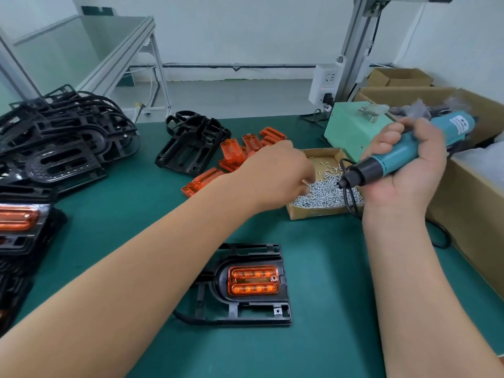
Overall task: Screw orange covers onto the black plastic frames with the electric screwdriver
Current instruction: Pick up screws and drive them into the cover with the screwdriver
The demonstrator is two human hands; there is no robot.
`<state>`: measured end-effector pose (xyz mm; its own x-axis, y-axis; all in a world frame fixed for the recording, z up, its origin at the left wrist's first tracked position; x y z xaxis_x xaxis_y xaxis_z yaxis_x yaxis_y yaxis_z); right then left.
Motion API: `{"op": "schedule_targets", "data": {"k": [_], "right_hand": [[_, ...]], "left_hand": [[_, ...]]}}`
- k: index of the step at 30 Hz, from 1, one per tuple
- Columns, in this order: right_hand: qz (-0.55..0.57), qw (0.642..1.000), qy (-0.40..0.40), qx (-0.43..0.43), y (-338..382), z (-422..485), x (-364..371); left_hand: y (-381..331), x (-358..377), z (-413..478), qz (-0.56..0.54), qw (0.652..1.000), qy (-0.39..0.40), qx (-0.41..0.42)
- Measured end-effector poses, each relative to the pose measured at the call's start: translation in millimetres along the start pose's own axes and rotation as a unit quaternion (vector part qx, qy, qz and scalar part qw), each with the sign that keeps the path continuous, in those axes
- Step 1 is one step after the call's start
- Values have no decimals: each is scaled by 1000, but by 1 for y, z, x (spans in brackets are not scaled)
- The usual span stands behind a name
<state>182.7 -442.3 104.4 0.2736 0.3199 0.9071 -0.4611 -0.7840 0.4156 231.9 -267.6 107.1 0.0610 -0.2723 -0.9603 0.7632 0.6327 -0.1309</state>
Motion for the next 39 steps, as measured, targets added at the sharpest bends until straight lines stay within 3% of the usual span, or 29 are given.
{"op": "schedule_targets", "data": {"k": [3,6,14,23,27,29,30,33,34,36,37,39], "right_hand": [[-2,1000,1,5,-1,0,1],[-4,1000,1,8,-1,0,2],[-9,1000,6,6,-2,0,1],[-16,1000,10,2,-5,-2,3],[-21,1000,11,0,-6,-3,3],[-19,1000,12,6,-7,-4,3],[-18,1000,14,8,-7,-4,3],[-18,1000,23,3,-9,-6,4],[-22,999,25,1,-11,-7,5],[-28,999,29,7,-17,-10,7],[-29,999,33,15,-21,-13,8],[-30,998,38,26,-32,-19,10]], "left_hand": [[-3,17,10,59,996,70,17],[-7,21,17,53,995,83,3],[-9,24,15,23,998,59,-11],[-3,31,10,-15,999,-26,-11],[-1,22,2,-176,977,-57,-110],[2,14,-9,-352,913,-72,-193],[5,10,-18,-469,848,-71,-235],[10,-1,-51,-763,577,-29,-291],[12,-4,-63,-806,514,-14,-295],[14,-9,-87,-847,438,4,-300],[14,-10,-98,-855,420,8,-303],[13,-8,-116,-855,418,10,-308]]}}
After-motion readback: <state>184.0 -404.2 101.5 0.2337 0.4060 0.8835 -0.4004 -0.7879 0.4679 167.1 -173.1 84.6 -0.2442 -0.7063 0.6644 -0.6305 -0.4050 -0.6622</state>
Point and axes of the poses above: each hand's wrist, its own z-axis towards the middle knuckle, its own x-axis out of the palm, y = z × x, the point moved 3 cm from there along z, towards the middle knuckle, and after that the axes turned 8 degrees about -y, right-handed, at the moved point
